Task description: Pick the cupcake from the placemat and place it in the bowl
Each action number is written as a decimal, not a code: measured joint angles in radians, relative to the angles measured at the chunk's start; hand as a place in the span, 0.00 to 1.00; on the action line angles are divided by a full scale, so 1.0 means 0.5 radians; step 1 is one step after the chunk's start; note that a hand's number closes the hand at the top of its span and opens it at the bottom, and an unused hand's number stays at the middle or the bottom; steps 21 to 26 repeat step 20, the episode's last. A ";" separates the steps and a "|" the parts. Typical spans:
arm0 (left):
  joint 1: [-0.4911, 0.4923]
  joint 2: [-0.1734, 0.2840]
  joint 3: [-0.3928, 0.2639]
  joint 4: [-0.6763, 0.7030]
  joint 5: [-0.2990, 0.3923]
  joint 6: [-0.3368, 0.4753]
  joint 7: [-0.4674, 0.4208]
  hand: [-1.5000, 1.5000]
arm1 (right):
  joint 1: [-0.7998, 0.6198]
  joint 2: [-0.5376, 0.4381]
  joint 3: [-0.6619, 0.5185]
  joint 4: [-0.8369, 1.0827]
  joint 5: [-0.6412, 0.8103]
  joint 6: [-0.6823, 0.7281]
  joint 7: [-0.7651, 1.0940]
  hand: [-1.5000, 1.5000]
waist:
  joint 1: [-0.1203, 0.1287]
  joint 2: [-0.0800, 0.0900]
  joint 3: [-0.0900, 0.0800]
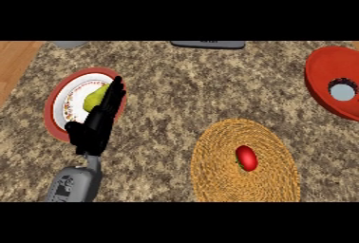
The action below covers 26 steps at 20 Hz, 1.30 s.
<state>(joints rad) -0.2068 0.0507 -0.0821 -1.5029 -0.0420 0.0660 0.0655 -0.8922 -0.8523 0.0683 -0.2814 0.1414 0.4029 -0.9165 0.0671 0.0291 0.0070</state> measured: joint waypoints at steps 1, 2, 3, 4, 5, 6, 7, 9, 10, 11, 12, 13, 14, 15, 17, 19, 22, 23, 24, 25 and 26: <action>0.000 -0.002 0.001 0.010 -0.001 0.001 -0.009 0.50 | -0.002 -0.010 -0.010 0.011 -0.022 0.027 0.017 0.00 | -0.002 0.003 0.000; 0.010 -0.007 -0.008 0.006 -0.006 0.003 -0.010 0.50 | -0.015 -0.029 -0.021 0.025 -0.044 0.064 0.050 0.00 | 0.002 0.003 0.001; 0.011 -0.008 -0.010 -0.003 -0.005 0.002 -0.008 0.50 | -0.022 -0.043 -0.033 0.037 -0.066 0.093 0.076 0.00 | 0.007 0.004 0.001; 0.018 -0.008 -0.014 -0.004 -0.007 0.000 -0.011 0.50 | -0.025 -0.063 -0.044 0.047 -0.088 0.128 0.104 0.00 | 0.008 0.005 0.002; 0.016 -0.007 -0.015 -0.015 -0.009 0.003 -0.003 0.50 | -0.025 -0.073 -0.055 0.058 -0.110 0.157 0.131 0.00 | 0.011 0.006 0.003; 0.013 0.002 -0.008 -0.017 -0.004 -0.003 0.001 0.50 | -0.020 -0.086 -0.066 0.068 -0.133 0.190 0.159 0.00 | 0.009 0.008 0.004; 0.009 -0.001 -0.009 -0.018 -0.002 -0.005 0.002 0.50 | -0.019 -0.095 -0.076 0.076 -0.154 0.219 0.190 0.00 | 0.011 0.012 0.006; 0.016 -0.013 -0.023 -0.021 -0.011 0.003 0.000 0.50 | -0.031 -0.124 -0.088 0.073 -0.190 0.291 0.254 0.00 | 0.010 0.011 0.007; 0.023 -0.016 -0.021 -0.023 -0.006 0.003 0.000 0.50 | -0.022 -0.130 -0.092 0.070 -0.205 0.313 0.273 0.00 | 0.011 0.013 0.007; 0.026 -0.019 -0.024 -0.019 -0.009 0.005 -0.004 0.50 | -0.018 -0.133 -0.095 0.061 -0.221 0.338 0.295 0.00 | 0.008 0.015 0.009; 0.030 -0.018 -0.023 -0.023 -0.007 0.003 -0.007 0.50 | -0.006 -0.136 -0.100 0.056 -0.239 0.359 0.313 0.00 | 0.006 0.014 0.009; 0.030 -0.016 -0.021 -0.022 -0.004 0.000 -0.009 0.50 | 0.002 -0.136 -0.101 0.046 -0.253 0.378 0.331 0.00 | 0.005 0.016 0.010; 0.032 -0.016 -0.025 -0.026 -0.005 -0.002 -0.009 0.50 | 0.003 -0.140 -0.102 0.033 -0.268 0.403 0.356 0.00 | 0.006 0.015 0.011; 0.026 -0.015 -0.022 -0.031 -0.008 0.004 -0.007 0.50 | 0.013 -0.149 -0.101 0.020 -0.280 0.427 0.377 0.00 | 0.001 0.014 0.012; 0.023 -0.020 -0.022 -0.026 -0.011 0.009 -0.005 0.50 | 0.028 -0.151 -0.102 -0.015 -0.308 0.454 0.403 0.00 | -0.005 0.017 0.014; 0.023 -0.012 -0.012 -0.032 -0.007 0.008 -0.001 0.50 | 0.048 -0.168 -0.103 -0.049 -0.336 0.484 0.431 0.00 | -0.009 0.015 0.015; 0.031 -0.016 -0.014 -0.029 -0.009 0.011 -0.007 0.50 | 0.061 -0.174 -0.101 -0.066 -0.348 0.493 0.442 0.00 | -0.011 0.016 0.015; 0.031 -0.016 -0.014 -0.029 -0.009 0.011 -0.007 0.50 | 0.061 -0.174 -0.101 -0.066 -0.348 0.493 0.442 0.00 | -0.011 0.016 0.015; 0.031 -0.016 -0.014 -0.029 -0.009 0.011 -0.007 0.50 | 0.061 -0.174 -0.101 -0.066 -0.348 0.493 0.442 0.00 | -0.011 0.016 0.015; 0.031 -0.016 -0.014 -0.029 -0.009 0.011 -0.007 0.50 | 0.061 -0.174 -0.101 -0.066 -0.348 0.493 0.442 0.00 | -0.011 0.016 0.015; 0.031 -0.016 -0.014 -0.029 -0.009 0.011 -0.007 0.50 | 0.061 -0.174 -0.101 -0.066 -0.348 0.493 0.442 0.00 | -0.011 0.016 0.015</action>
